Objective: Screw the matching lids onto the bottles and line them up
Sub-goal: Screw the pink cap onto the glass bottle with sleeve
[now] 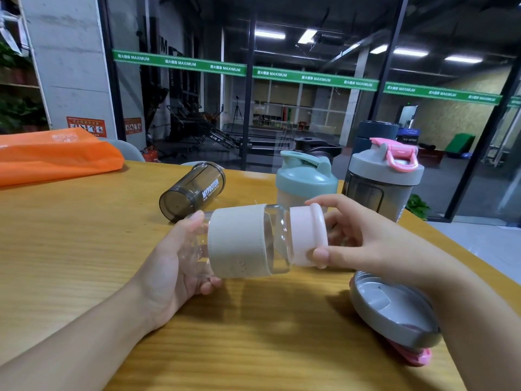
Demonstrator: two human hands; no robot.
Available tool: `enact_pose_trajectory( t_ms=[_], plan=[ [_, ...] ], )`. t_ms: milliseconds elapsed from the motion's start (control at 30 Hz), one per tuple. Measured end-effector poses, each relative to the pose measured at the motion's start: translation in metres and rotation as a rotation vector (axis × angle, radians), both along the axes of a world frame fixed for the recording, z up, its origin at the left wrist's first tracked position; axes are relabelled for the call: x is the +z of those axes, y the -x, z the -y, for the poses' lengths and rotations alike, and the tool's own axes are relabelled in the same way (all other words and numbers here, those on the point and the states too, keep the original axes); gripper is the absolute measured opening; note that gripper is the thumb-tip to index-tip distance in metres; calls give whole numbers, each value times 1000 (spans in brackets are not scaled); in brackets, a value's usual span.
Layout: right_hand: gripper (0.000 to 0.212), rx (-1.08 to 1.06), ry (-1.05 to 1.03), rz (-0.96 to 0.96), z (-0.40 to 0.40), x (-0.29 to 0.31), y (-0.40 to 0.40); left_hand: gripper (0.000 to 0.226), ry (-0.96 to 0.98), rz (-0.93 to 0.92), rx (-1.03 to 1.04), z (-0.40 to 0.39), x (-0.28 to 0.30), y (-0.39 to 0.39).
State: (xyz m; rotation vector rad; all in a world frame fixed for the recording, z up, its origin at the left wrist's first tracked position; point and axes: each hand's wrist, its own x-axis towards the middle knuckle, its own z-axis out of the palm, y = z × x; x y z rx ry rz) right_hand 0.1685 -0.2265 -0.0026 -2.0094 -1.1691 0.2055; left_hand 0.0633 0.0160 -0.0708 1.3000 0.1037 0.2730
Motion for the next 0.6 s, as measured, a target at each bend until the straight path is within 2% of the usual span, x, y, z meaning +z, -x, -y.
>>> enact_pose_trajectory(
  t_ms=[167, 267, 333, 400, 467, 600],
  plan=[
    [40, -96, 34, 49, -5, 4, 8, 72, -30, 5, -18, 1, 1, 0],
    [48, -104, 44, 61, -5, 5, 10, 81, -38, -2, -20, 1, 1, 0],
    [41, -87, 35, 14, -3, 3, 8, 83, -33, -5, -16, 1, 1, 1],
    [65, -68, 34, -16, -1, 0, 2, 73, -26, 2, -18, 1, 2, 1],
    [79, -29, 60, 8, 0, -1, 0, 57, -17, 17, -19, 1, 2, 1],
    [80, 17, 81, 52, 1, 0, -1, 57, -14, 18, -19, 1, 3, 1]
  ],
)
